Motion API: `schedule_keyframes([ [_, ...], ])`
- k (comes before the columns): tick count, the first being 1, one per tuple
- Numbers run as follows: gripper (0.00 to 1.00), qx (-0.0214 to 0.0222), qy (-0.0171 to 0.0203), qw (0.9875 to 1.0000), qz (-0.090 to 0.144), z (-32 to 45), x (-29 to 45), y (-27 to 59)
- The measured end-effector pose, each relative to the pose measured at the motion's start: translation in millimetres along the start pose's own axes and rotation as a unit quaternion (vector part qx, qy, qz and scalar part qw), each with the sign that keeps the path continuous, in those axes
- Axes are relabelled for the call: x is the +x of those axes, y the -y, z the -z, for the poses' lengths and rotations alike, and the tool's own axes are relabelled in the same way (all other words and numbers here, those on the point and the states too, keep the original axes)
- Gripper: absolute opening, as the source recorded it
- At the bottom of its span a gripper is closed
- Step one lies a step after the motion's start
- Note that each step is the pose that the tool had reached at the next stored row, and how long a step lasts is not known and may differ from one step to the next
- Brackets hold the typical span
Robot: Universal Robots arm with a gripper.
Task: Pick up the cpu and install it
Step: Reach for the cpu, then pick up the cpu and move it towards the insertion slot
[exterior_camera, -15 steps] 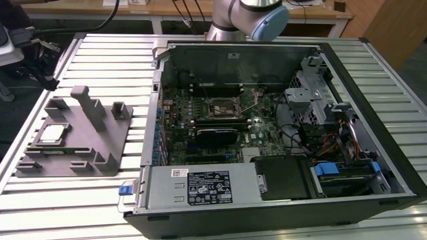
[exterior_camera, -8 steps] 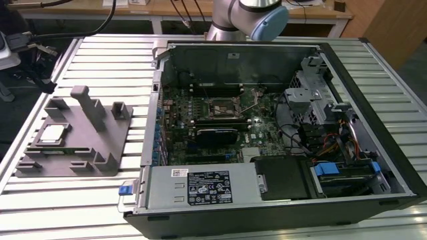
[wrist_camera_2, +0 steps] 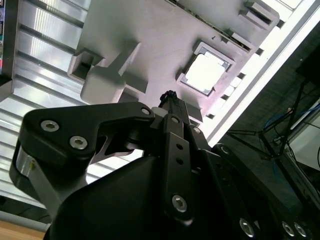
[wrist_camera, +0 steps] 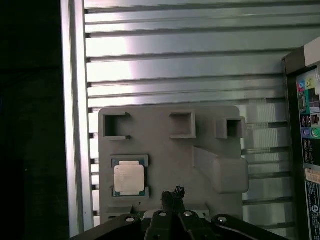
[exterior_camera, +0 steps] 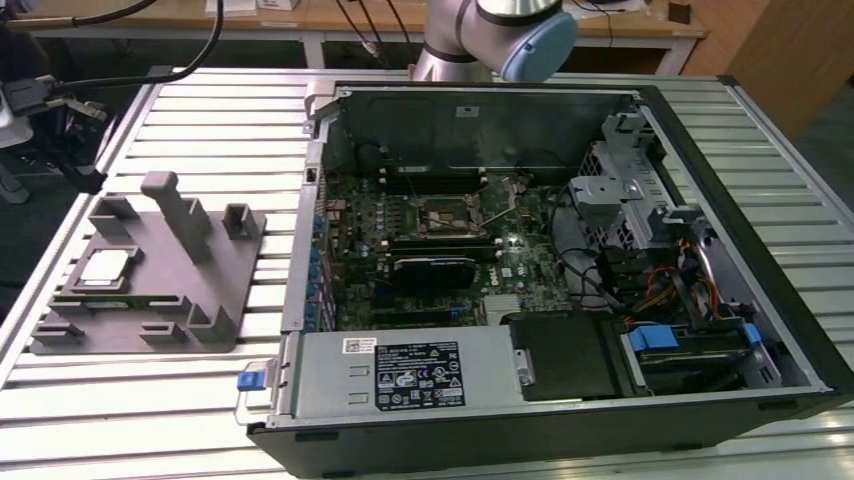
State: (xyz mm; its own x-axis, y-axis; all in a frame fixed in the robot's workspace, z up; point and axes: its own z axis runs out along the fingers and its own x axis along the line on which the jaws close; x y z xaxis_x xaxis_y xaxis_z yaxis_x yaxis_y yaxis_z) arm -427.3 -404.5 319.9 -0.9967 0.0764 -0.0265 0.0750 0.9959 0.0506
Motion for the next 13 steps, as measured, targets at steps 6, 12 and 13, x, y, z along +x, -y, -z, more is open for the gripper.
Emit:
schedule_keyframes([
  [6, 0.11, 0.0000, 0.0000, 1.0000, 0.000, -1.8, 2.6, 0.5],
  [12, 0.11, 0.0000, 0.0000, 1.0000, 0.000, -2.7, 3.2, 0.7],
  [13, 0.11, 0.0000, 0.0000, 1.0000, 0.000, -2.8, 3.5, 0.8],
])
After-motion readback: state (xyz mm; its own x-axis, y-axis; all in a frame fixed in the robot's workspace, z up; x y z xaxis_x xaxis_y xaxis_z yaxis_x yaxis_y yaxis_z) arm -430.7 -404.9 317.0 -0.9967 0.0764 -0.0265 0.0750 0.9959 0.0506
